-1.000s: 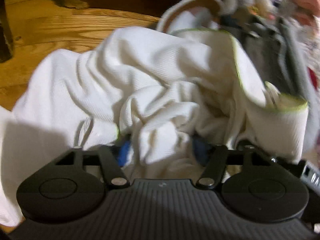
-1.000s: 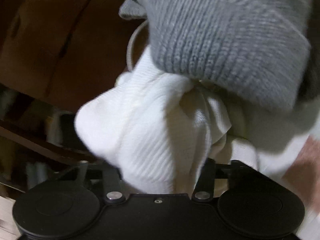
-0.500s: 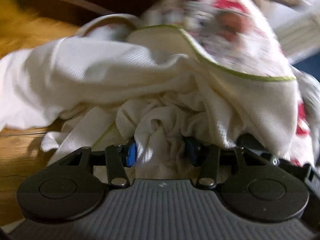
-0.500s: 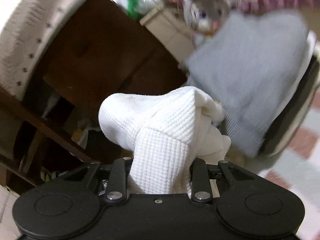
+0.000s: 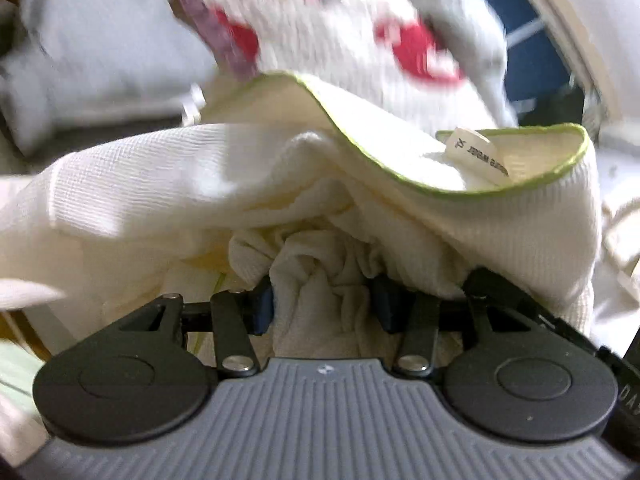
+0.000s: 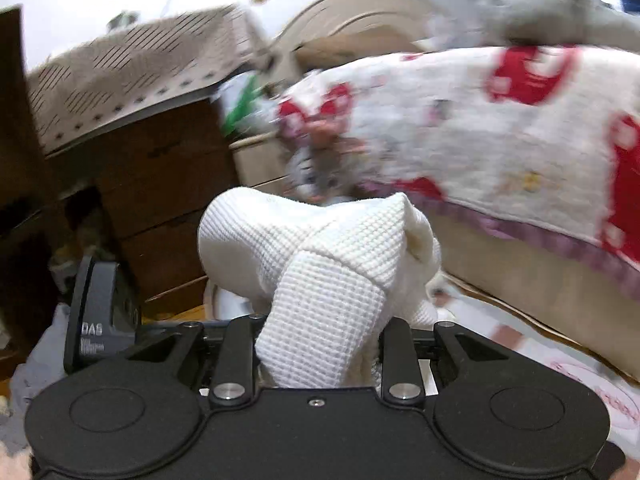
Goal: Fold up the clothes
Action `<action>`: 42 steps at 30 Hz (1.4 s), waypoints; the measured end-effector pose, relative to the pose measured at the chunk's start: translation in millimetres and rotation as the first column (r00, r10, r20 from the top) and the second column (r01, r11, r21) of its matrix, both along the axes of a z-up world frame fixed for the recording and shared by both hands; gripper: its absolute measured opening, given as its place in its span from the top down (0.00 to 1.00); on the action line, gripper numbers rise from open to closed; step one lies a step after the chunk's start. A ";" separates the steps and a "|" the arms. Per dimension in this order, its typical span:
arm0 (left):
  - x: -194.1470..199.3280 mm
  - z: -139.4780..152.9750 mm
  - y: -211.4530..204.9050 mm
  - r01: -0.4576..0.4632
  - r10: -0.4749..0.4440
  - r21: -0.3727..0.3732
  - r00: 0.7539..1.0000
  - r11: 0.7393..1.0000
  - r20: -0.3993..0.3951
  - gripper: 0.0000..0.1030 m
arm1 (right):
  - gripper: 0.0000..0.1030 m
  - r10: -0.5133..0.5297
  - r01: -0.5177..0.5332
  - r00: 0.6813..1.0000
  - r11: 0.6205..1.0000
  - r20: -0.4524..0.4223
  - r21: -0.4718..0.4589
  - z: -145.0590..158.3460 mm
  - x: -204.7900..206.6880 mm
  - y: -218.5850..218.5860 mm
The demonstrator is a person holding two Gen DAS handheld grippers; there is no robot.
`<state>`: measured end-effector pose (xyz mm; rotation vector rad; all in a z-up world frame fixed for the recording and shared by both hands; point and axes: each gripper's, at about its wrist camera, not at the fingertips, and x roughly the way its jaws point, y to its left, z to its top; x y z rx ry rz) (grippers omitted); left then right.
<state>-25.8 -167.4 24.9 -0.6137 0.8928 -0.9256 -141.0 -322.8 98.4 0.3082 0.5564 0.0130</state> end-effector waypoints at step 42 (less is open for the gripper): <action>9.1 -100.0 -72.2 0.008 -0.117 0.531 0.978 0.847 0.173 0.46 | 0.57 -0.397 0.439 0.791 0.898 -0.465 -0.020 -197.8 -167.4 -250.1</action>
